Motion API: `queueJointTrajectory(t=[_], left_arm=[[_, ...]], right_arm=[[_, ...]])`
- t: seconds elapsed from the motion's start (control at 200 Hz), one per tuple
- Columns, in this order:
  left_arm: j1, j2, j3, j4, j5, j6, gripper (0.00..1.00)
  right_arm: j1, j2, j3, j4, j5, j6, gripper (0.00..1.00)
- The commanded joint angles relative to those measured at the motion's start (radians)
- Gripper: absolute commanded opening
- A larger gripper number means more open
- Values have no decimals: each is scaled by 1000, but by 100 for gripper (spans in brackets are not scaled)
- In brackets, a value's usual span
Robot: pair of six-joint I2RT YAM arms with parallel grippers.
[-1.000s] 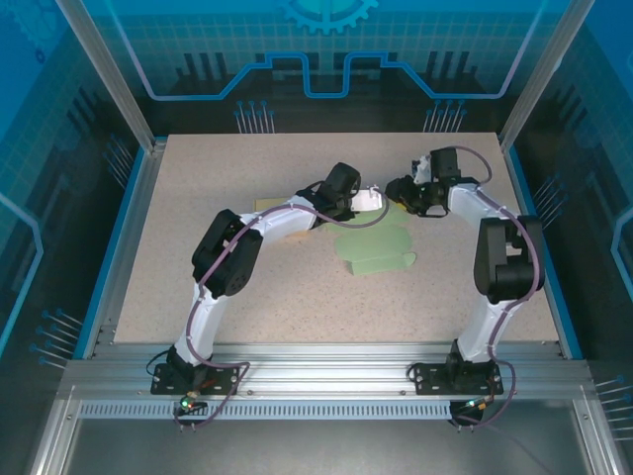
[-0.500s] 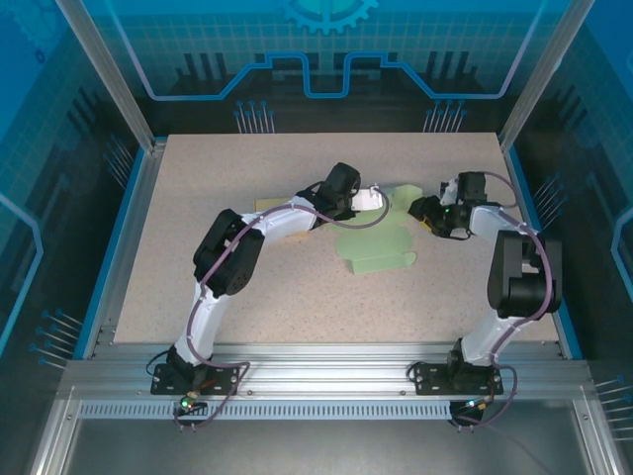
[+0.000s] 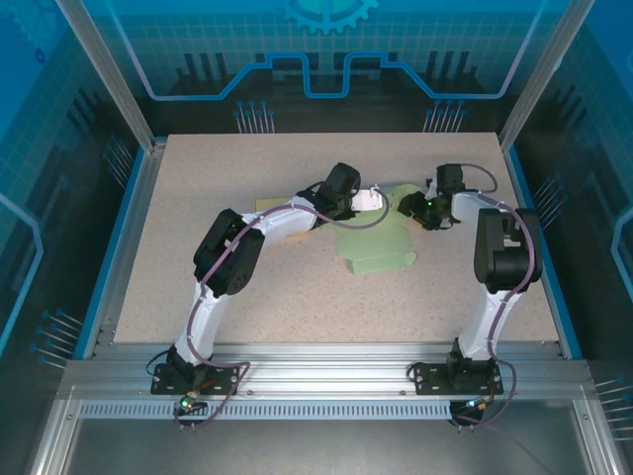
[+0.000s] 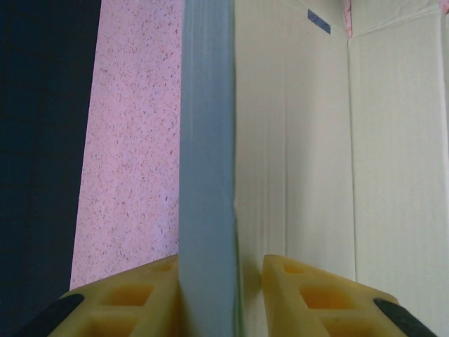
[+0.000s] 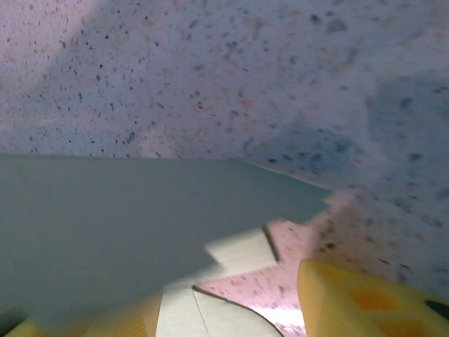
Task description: Fold the paper box
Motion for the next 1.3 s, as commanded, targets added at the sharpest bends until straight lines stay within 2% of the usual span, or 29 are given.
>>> queueJointTrajectory(t=[0.0, 0.205, 0.375, 0.525, 0.9, 1.056, 1.146, 1.296], left_arm=[[5, 27, -11, -27, -13, 11, 34], [26, 25, -8, -29, 54, -41, 34], [76, 4, -38, -8, 196, -112, 34], [113, -33, -96, 63, 295, -143, 33], [124, -21, -110, 105, 341, -185, 33], [126, -21, -108, 102, 327, -193, 33], [129, -21, -111, 107, 320, -192, 28], [150, -32, -126, 137, 376, -245, 27]], right_arm=[[32, 29, 42, -67, 72, -4, 55], [32, 44, 27, 5, -15, 34, 55], [14, -2, -7, 57, -70, 42, 57], [-17, -69, -45, 55, -56, 25, 60], [-19, 23, -46, 201, -183, 43, 61], [-2, 39, -15, 139, -132, 53, 60], [10, 29, -15, 94, -83, 57, 61], [24, 19, -33, 110, -85, 58, 61]])
